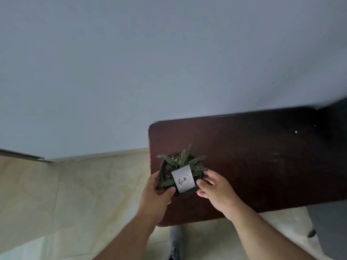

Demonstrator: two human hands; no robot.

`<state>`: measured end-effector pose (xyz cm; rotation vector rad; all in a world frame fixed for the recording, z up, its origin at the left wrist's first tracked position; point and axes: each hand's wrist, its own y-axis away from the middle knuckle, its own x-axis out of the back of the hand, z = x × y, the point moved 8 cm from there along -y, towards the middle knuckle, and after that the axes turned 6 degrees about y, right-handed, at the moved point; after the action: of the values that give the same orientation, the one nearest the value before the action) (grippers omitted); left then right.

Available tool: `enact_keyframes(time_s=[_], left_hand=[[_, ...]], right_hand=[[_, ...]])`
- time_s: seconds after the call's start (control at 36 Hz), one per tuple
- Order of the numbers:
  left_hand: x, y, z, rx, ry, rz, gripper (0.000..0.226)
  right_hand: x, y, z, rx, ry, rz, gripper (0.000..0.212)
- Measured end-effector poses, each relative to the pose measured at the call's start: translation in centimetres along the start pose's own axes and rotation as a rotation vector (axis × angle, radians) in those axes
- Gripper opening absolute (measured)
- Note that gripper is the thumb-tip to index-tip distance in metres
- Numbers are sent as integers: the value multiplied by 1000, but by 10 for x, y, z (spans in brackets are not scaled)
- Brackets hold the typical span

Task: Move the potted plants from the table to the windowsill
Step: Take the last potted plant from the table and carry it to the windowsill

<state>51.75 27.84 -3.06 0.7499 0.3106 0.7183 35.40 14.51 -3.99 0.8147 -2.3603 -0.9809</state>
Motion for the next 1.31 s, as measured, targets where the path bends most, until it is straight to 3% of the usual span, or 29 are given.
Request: enact_keyframes(time_s=[0.28,0.53,0.67,0.94,1.31], left_hand=[[13,25,13,-43,80,13,54],[95,115,72,-112,215,75,52],[175,179,98,-167,289,179,51],[350,309,100,-320,528,432,47],[587,481,20,-472,830,835,52]], right_hand=[[-1,42,-37,62,23,44,30],[-64,119,-109,139,145,-147,29],[-139,178,-165,226,168,-284,20],[-325,295,-238,401,397,-555,25],[-619,460,-228,503,678,-882,25]])
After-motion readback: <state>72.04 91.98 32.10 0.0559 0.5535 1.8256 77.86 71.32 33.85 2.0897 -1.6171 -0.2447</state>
